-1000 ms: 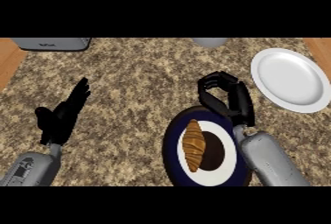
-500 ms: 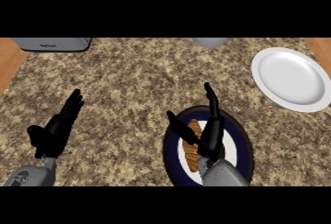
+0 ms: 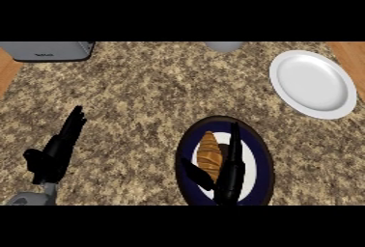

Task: Pick the croissant from the plate and place it in the plate

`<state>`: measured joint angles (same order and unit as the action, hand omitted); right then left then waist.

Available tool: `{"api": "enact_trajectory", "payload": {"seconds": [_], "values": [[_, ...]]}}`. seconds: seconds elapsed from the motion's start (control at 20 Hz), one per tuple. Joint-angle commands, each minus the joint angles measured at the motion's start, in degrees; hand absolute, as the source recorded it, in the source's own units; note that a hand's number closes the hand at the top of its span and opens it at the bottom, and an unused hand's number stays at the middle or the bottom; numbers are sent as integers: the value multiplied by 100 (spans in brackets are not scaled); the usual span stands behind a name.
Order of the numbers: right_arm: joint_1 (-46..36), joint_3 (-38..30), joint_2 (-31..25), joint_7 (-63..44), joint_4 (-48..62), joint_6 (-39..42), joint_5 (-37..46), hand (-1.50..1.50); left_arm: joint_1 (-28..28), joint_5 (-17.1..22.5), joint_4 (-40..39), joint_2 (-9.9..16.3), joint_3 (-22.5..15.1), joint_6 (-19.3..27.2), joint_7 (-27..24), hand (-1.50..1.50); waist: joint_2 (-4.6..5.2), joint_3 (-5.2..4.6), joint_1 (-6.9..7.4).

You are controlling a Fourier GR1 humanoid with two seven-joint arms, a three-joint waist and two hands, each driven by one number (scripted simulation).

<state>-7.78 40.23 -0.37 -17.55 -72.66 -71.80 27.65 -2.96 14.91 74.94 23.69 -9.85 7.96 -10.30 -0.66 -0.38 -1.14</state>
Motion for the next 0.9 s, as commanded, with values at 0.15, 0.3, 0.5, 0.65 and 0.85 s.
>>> {"api": "enact_trajectory", "payload": {"seconds": [0.15, 0.3, 0.5, 0.65, 0.85], "values": [[305, -69, -30, -1571, 320, 1341, 884, -150, -2, 24, 226, 56, 28, -55, 83, 0, 3, -17, 10], [388, -67, -295, -2405, 36, 2032, 1243, -150, 182, -119, 203, -34, -37, 109, -15, 0, -7, -12, 9], [185, -21, 29, -3898, -647, 2805, 2124, -150, 296, 2, 101, 43, 49, -159, -137, 0, -4, -2, 13], [73, -140, 33, -4952, -1168, 3626, 2654, -150, -83, -21, 117, 14, 94, -74, 163, 0, 19, 16, -9], [126, 47, 34, -5934, -1905, 4497, 3080, -150, -18, -16, 164, -9, 122, -190, 144, 0, 33, 28, 68]]}}
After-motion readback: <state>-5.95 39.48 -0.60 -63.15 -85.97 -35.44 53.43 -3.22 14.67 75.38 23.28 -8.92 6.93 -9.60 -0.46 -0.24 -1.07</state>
